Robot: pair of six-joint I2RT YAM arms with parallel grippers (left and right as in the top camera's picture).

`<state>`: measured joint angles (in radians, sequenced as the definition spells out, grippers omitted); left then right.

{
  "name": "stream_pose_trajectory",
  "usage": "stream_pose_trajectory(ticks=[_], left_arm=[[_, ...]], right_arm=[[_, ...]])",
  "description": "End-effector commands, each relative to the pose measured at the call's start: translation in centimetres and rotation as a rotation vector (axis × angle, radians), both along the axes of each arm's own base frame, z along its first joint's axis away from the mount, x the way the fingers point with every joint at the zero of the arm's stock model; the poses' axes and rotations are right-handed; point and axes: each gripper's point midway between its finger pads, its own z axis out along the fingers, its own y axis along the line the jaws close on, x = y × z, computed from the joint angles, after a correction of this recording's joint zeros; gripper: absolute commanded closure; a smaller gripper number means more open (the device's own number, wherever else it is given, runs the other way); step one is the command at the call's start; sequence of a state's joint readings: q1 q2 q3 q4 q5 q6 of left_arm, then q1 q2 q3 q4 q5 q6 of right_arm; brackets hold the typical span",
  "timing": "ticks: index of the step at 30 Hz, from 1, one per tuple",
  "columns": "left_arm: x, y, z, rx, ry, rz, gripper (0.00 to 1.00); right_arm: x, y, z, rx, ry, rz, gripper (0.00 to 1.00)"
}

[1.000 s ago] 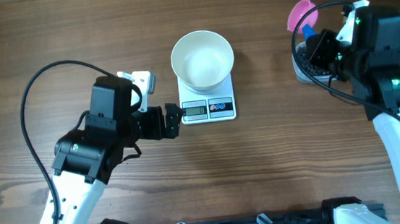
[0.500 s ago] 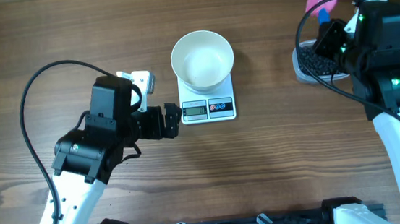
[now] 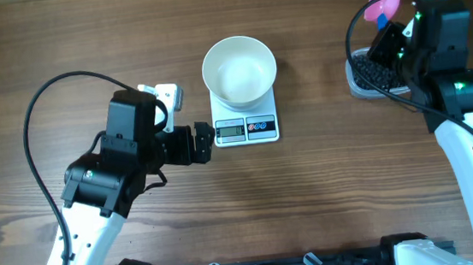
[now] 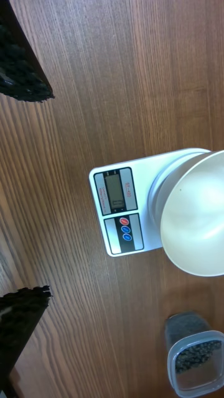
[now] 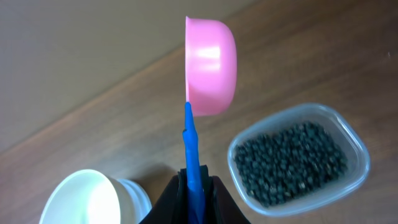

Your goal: Scoop item into bowl and weigh 150g on scale

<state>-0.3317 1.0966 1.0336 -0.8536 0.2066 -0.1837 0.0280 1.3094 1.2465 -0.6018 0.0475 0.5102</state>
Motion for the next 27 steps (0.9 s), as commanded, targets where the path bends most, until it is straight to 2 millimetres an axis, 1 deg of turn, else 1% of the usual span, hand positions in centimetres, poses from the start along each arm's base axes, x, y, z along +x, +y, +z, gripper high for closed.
stream_pose_trajectory(ticks=[1, 4, 7, 21, 24, 27], left_arm=[[0.2, 0.3, 0.0, 0.017, -0.011, -0.003, 0.0], [0.2, 0.3, 0.0, 0.017, -0.011, -0.002, 0.0], [0.2, 0.3, 0.0, 0.017, -0.011, -0.002, 0.0], [0.2, 0.3, 0.0, 0.017, -0.011, -0.002, 0.0], [0.2, 0.3, 0.0, 0.017, -0.011, -0.002, 0.0], [0.2, 0.3, 0.0, 0.017, -0.011, -0.002, 0.0]], right_arm=[[1.3, -0.3, 1.5, -0.018, -0.071, -0.01, 0.96], [1.6, -0.3, 2.1, -0.017, -0.1, -0.01, 0.96], [1.6, 0.0, 1.9, -0.009, -0.092, 0.002, 0.96], [1.4, 0.0, 1.8, -0.007, -0.084, 0.003, 0.96], [1.2, 0.9, 1.4, 0.024, -0.066, 0.047, 0.96], [1.1, 1.8, 1.4, 0.054, -0.065, 0.088, 0.96]])
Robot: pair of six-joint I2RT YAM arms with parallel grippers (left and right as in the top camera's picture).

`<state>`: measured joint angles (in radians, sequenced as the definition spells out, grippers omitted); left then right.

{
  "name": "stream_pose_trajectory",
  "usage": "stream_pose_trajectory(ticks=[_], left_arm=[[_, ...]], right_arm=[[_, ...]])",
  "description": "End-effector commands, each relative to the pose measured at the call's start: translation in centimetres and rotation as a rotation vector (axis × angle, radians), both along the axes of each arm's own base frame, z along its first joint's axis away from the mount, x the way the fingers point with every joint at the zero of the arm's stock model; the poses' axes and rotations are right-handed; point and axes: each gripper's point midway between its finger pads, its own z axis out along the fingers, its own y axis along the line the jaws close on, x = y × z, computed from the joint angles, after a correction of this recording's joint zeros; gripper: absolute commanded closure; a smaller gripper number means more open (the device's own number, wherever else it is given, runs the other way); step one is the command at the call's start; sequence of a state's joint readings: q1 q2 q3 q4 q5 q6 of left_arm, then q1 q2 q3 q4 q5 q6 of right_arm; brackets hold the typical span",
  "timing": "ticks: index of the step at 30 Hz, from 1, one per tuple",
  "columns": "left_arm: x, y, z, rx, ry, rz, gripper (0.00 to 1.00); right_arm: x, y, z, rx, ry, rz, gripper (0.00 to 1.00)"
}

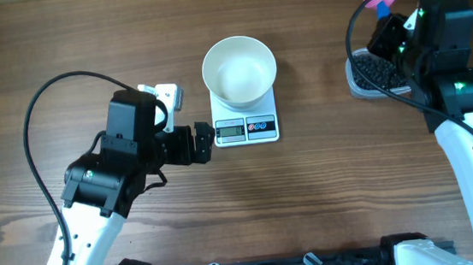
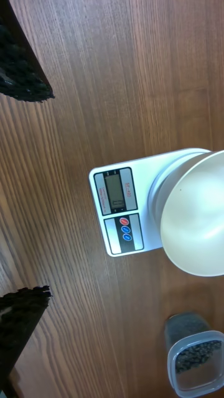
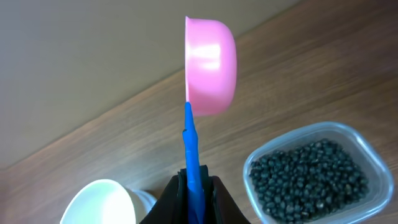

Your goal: Scoop item into bowl and weigh 150g on scale

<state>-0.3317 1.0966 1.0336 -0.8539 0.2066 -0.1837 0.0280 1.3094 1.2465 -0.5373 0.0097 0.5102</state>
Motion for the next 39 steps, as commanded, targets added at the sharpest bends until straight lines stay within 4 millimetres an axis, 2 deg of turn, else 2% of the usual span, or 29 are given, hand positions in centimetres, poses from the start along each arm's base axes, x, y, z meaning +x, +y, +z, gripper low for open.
stream_pose_trajectory(ticks=[1, 36, 39], left_arm=[[0.2, 0.3, 0.0, 0.017, -0.012, -0.002, 0.0], [0.4, 0.3, 0.2, 0.012, -0.022, -0.002, 0.0], [0.2, -1.4, 1.1, -0.07, -0.032, -0.063, 0.0]], right_arm=[[0.2, 1.2, 0.1, 0.032, -0.002, 0.065, 0.96], [-0.4, 1.7, -0.7, 0.088, 0.042, 0.058, 0.96], [-0.5, 1.7, -0.9, 0.087, 0.054, 0.061, 0.96]])
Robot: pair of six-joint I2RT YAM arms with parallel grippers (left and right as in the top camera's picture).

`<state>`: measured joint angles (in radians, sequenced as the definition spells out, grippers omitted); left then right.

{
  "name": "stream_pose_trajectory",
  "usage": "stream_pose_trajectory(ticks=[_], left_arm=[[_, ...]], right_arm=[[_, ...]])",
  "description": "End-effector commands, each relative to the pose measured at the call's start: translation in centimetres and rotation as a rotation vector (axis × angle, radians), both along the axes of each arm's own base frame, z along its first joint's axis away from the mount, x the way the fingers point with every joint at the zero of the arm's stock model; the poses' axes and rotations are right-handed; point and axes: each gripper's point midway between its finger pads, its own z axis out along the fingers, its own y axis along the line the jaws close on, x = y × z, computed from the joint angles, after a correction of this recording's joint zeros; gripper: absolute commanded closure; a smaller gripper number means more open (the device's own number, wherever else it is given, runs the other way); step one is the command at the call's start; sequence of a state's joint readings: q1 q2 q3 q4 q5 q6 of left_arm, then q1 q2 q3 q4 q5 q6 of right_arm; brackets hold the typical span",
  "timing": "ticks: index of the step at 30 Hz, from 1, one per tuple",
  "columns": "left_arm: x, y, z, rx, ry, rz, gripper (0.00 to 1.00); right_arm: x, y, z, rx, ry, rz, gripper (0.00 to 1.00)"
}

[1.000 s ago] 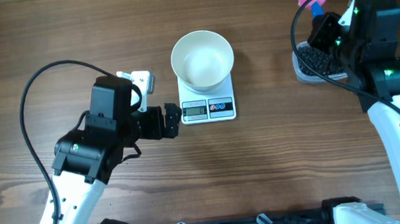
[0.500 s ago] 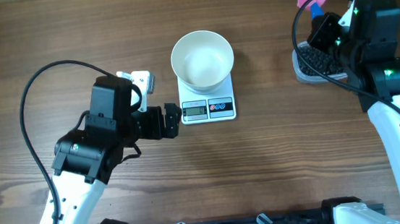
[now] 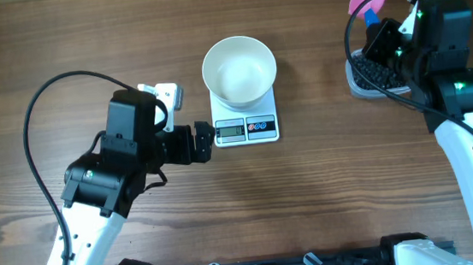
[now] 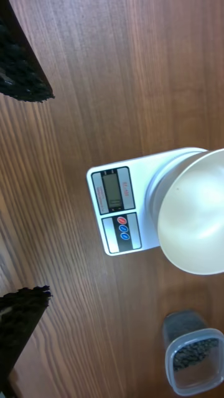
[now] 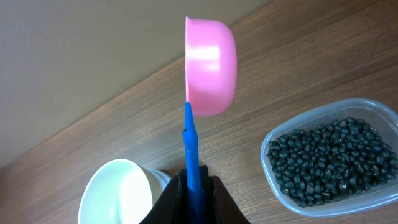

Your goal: Scoop item into bowl and weigh 150g on scale

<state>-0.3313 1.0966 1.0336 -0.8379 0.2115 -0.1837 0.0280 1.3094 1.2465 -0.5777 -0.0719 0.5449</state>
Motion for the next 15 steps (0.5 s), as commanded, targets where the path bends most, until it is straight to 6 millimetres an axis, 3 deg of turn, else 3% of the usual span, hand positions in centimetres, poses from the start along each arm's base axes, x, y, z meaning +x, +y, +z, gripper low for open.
stream_pose_trajectory(ticks=[1, 5, 9, 15], left_arm=[[-0.2, -1.6, 1.3, -0.083, -0.018, -0.078, 0.0], [-1.6, -1.3, 3.6, -0.067, 0.043, -0.081, 0.0], [-2.4, -2.0, 4.6, 0.012, 0.105, -0.109, 0.0], [0.1, -5.2, 3.3, 0.088, 0.125, -0.071, 0.0]], right_arm=[[-0.1, 0.4, -0.4, -0.003, 0.021, 0.027, 0.96], [-1.0, 0.3, -1.5, -0.05, 0.073, 0.064, 0.96], [-1.1, 0.3, -1.6, -0.057, 0.076, 0.07, 0.96], [-1.7, 0.3, -2.3, -0.066, 0.116, 0.08, 0.96]])
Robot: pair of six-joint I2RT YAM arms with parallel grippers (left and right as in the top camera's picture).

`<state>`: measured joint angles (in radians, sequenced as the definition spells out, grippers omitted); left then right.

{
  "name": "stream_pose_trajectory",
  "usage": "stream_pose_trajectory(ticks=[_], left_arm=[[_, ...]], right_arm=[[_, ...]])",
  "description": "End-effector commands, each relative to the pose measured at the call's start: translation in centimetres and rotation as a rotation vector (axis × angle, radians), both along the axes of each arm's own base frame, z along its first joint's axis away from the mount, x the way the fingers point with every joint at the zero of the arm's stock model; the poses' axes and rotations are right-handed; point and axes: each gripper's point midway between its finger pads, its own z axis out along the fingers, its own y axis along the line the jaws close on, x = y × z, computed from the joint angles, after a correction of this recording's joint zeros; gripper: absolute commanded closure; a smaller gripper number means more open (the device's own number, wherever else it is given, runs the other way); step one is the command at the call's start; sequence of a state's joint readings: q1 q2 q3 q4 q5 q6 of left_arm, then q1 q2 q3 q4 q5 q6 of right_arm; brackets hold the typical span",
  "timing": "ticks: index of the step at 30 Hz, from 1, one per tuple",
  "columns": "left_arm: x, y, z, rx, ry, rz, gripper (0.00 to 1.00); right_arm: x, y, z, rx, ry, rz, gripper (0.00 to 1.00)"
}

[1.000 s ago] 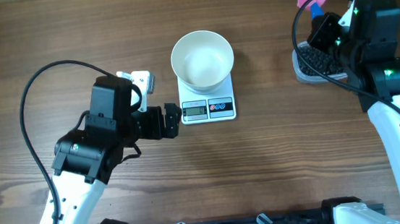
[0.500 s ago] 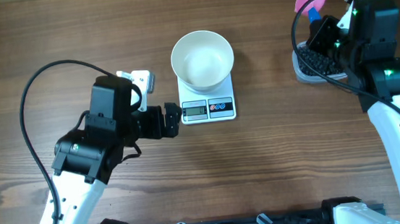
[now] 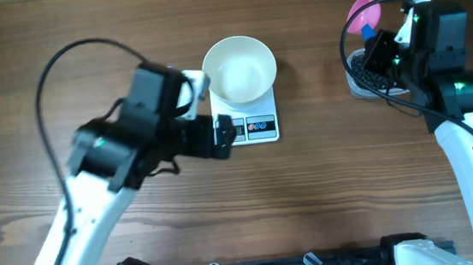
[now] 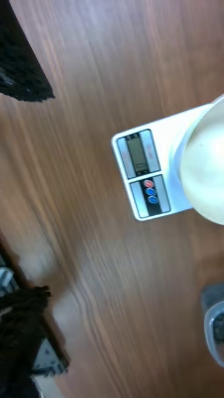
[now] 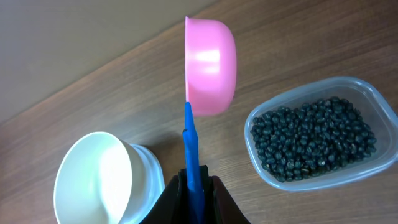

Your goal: Scoop item into bowl and weigh 150g on scale

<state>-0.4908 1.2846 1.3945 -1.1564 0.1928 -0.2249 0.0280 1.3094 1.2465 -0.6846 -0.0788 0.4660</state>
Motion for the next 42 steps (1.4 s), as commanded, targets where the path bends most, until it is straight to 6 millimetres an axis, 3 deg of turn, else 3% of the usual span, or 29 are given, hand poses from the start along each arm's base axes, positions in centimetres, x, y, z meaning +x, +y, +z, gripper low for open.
stream_pose_trajectory(ticks=[1, 11, 17, 22, 30, 34, 42], left_arm=[[2.3, -1.6, -0.7, 0.025, -0.032, 0.034, 0.0], [8.0, -0.8, -1.6, 0.152, -0.195, 0.137, 0.0], [8.4, -1.9, -3.9, 0.166, -0.142, 0.093, 0.0], [7.5, -3.9, -4.0, 0.082, -0.102, 0.001, 0.0], [7.0, -3.4, -4.0, 0.094, -0.086, 0.013, 0.0], [6.8, -1.3, -3.2, 0.141, -0.102, 0.128, 0.0], [6.1, -2.9, -2.9, 0.119, -0.113, 0.053, 0.0]], right_arm=[[-0.2, 0.2, -0.5, -0.008, 0.026, 0.025, 0.96], [0.4, 0.3, 0.2, -0.027, -0.012, 0.042, 0.96], [0.6, 0.3, 0.4, -0.024, -0.026, 0.039, 0.96], [0.9, 0.3, 0.7, -0.027, -0.041, 0.041, 0.95], [0.5, 0.2, 0.3, -0.03, -0.02, 0.044, 0.96], [0.3, 0.2, 0.1, -0.046, -0.011, 0.059, 0.96], [0.4, 0.2, 0.1, -0.049, -0.013, 0.056, 0.96]])
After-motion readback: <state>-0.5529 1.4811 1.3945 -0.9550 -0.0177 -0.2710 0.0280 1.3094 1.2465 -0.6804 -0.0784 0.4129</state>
